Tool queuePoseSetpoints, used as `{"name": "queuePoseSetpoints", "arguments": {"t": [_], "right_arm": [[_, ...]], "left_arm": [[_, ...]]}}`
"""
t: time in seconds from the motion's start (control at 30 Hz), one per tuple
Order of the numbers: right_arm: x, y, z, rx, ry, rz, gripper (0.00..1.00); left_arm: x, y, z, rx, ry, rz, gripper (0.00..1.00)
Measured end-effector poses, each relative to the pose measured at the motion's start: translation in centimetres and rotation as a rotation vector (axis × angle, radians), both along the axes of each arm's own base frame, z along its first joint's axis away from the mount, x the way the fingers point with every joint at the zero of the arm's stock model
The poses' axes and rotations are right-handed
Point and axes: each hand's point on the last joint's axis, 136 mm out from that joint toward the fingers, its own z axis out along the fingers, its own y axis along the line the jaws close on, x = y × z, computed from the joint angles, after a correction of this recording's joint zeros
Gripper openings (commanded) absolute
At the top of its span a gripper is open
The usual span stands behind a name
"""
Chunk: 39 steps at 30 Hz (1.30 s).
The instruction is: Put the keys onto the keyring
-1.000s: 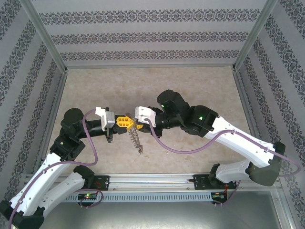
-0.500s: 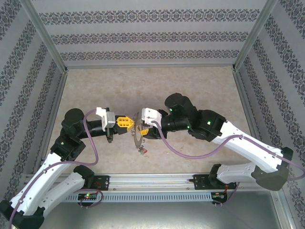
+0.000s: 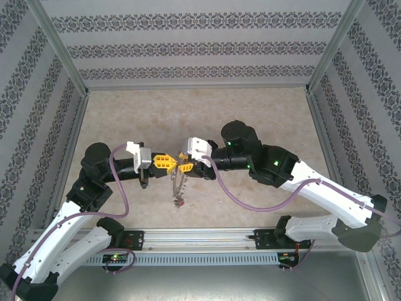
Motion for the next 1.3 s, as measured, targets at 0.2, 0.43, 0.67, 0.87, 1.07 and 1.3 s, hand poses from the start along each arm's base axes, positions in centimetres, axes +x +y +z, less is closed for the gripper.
{"name": "queuePoseSetpoints", "arguments": {"t": [0.2,0.43,0.67,0.87,1.07,1.3], "right_arm": [[-0.2,0.4,-0.3,0.0,0.024,0.019,0.12],[0.1,0.2,-0.9,-0.036,0.014,0.005,0.0],[2.0,0.5,-2.5,-0.216,-0.058,-0.058,0.0],[2.5,0.8,-4.0,-0.327,-0.091,-0.05,0.0],[2.4,1.3,-4.5,-0.36,-0.102,-0.025,0.0],[2.3,1.3,-4.5,-0.36,-0.101,-0.02,0.0]], "left_arm": [[-0.1,0.0,0.0,-0.001,-0.001,-0.004,0.0],[0.4,0.2,-0.6,0.033,-0.013,0.031,0.12],[1.9,0.9,-2.0,0.17,-0.031,0.126,0.17],[2.5,1.2,-3.4,0.239,-0.025,0.15,0.18],[2.7,1.2,-4.2,0.267,-0.012,0.158,0.17],[2.5,1.1,-4.6,0.282,-0.022,0.144,0.0]]}}
